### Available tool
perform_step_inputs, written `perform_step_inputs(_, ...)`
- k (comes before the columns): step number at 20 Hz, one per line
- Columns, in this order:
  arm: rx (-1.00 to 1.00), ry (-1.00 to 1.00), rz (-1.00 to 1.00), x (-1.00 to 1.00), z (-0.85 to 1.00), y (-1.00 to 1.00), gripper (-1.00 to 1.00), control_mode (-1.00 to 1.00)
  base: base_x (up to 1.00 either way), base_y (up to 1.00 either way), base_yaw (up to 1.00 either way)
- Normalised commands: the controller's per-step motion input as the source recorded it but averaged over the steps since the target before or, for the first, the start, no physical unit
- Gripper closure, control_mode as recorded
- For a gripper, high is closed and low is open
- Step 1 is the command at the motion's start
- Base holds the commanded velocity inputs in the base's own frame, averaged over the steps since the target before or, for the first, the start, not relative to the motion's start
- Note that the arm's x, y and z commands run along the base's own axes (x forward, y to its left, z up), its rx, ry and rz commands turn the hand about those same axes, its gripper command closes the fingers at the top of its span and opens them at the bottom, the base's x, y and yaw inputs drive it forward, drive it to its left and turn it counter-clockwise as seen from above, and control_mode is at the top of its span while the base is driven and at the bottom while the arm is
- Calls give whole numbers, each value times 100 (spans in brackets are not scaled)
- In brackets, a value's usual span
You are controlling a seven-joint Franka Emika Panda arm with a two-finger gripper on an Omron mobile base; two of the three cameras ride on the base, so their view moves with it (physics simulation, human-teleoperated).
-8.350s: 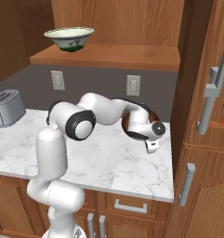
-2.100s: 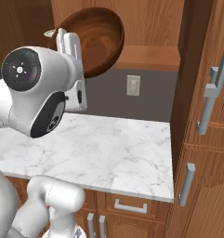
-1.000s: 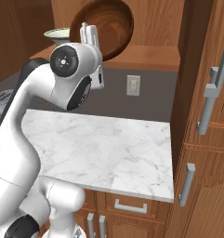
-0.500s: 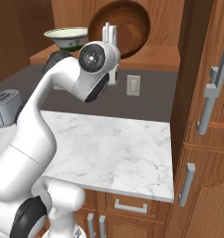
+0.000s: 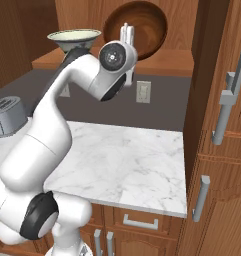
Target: Open the cabinet. Pick the bowls from the counter and place them in the cabinet. Then close the cabinet.
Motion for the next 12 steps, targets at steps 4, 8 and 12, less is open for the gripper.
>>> perform_step_inputs(4,0,0,0,38,-5,0,100,-100,0,0,0)
perform_step_inputs(8,0,0,-2,31,-7,0,100,-100,0,0,0)
perform_step_inputs(12,0,0,-1,23,-14,0,100,-100,0,0,0)
